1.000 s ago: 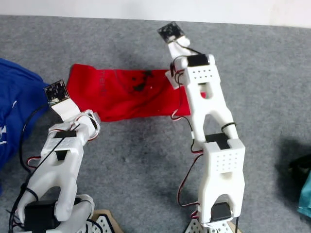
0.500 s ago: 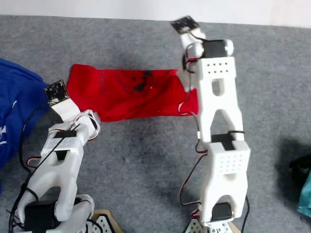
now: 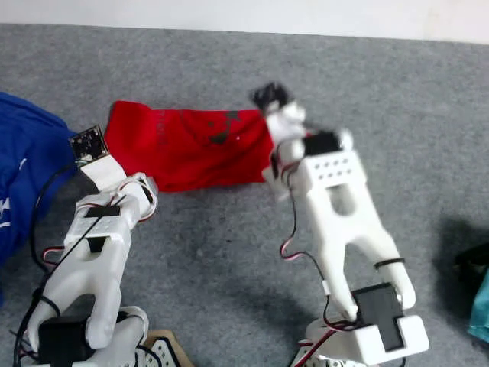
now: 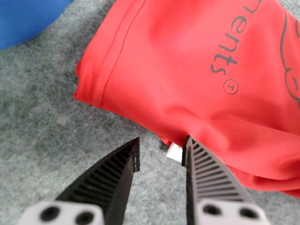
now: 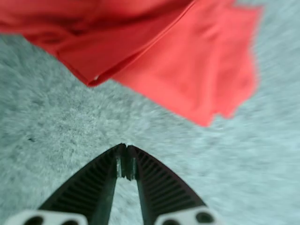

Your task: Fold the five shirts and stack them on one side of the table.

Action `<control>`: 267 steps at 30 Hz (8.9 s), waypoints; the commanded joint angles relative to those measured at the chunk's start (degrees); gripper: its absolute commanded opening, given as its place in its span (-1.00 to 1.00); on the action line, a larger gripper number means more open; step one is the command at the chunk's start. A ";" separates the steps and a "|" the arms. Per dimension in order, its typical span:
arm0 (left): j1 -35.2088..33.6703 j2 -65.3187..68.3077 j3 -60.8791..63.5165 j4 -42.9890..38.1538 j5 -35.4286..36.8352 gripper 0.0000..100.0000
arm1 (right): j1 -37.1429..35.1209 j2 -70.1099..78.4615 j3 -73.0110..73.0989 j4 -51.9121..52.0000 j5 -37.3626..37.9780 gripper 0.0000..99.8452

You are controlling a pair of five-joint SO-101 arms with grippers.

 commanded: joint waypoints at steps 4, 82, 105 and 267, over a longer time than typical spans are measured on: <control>0.84 -1.98 -0.22 -0.88 0.35 -0.67 | -7.52 -3.74 14.64 -16.04 -6.33 -0.98; -12.79 30.37 -40.31 21.27 7.21 -0.24 | -8.22 -34.51 43.30 -29.05 -12.13 -0.97; -11.65 35.21 -47.08 29.10 3.69 -0.68 | -8.04 -34.42 43.38 -30.20 -12.13 -0.97; 31.43 37.32 -81.54 61.10 5.63 -0.90 | 7.69 18.42 5.58 -40.57 -26.55 -0.49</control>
